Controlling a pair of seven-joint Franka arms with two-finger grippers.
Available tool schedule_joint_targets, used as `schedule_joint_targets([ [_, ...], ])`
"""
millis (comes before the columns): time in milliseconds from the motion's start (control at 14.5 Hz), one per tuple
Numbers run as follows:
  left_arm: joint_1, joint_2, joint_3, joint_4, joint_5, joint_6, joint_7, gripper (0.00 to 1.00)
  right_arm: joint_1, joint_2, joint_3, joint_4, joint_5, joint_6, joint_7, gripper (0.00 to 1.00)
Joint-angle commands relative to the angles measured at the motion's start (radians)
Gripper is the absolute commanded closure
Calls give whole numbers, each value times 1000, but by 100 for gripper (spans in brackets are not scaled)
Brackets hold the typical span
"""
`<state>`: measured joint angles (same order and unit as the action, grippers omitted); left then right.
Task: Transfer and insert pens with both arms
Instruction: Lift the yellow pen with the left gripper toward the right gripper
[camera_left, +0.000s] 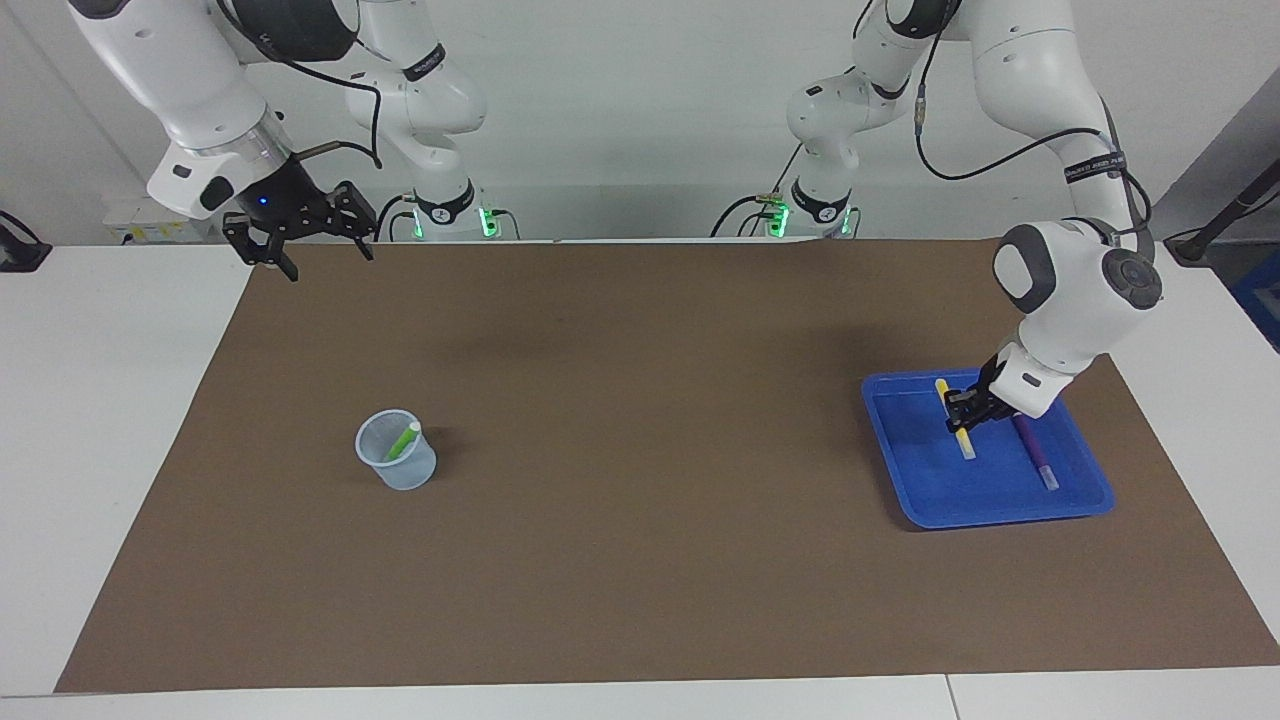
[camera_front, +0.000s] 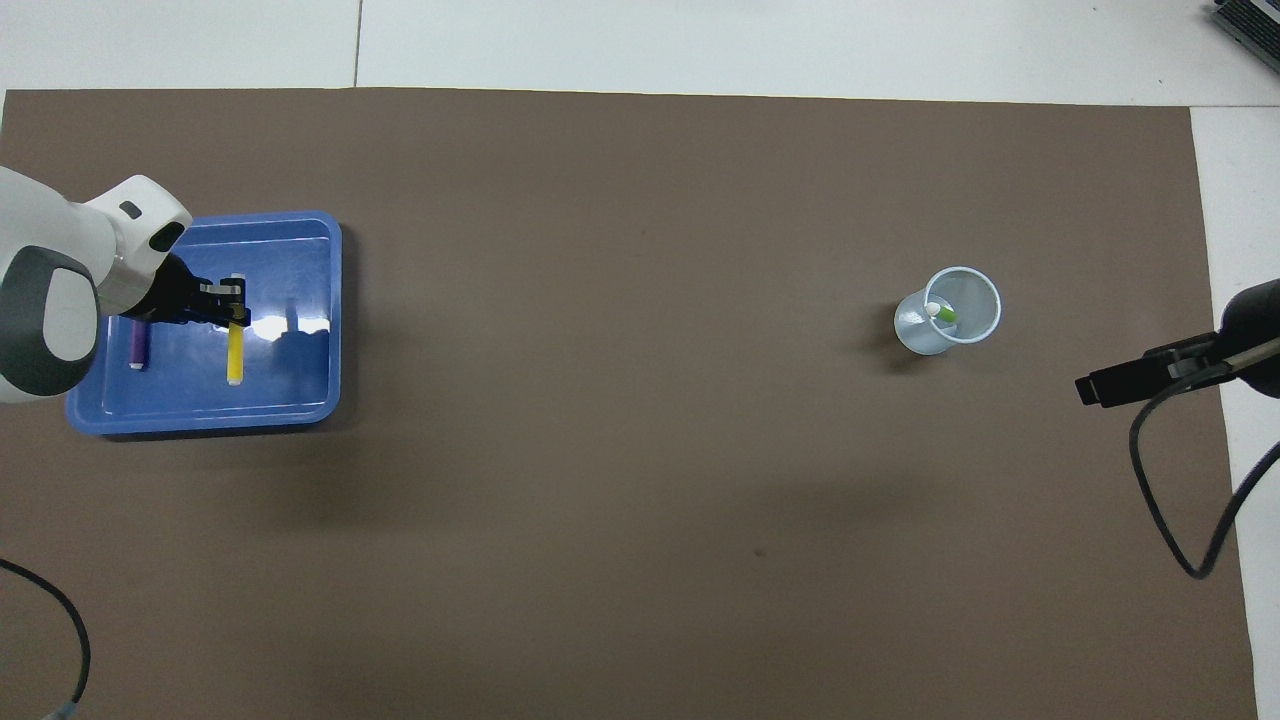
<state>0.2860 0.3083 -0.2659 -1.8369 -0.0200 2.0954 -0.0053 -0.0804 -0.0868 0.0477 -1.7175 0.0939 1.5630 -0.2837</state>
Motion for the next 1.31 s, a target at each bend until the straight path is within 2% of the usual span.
schedule_joint_targets([
  [0,-45,-12,7,25,-46,-95,-147,100,-13,-27,9,-30,18,11,21,0],
  [69,-50,-12,4,39,-117,-132,-241,100,-13,-27,11,-31,32,25,26,0],
  [138,-57,-14,2,42,-191,-159,-319,100,-13,-27,9,-40,105,49,41,0],
  [276,-80,-21,2,44,-285,-193,-436,100,-3,-27,12,-59,173,81,122,0],
  [484,-99,-21,-12,47,-408,-213,-508,100,68,-19,20,-76,240,152,295,0],
  [829,-145,-21,-19,53,-589,-218,-774,100,209,21,21,-171,388,392,444,0],
  [1036,-156,-29,-21,38,-609,-218,-885,100,310,50,21,-188,452,532,561,0],
  [1244,-156,-64,-19,-33,-779,-199,-906,100,393,70,21,-215,490,666,641,0],
])
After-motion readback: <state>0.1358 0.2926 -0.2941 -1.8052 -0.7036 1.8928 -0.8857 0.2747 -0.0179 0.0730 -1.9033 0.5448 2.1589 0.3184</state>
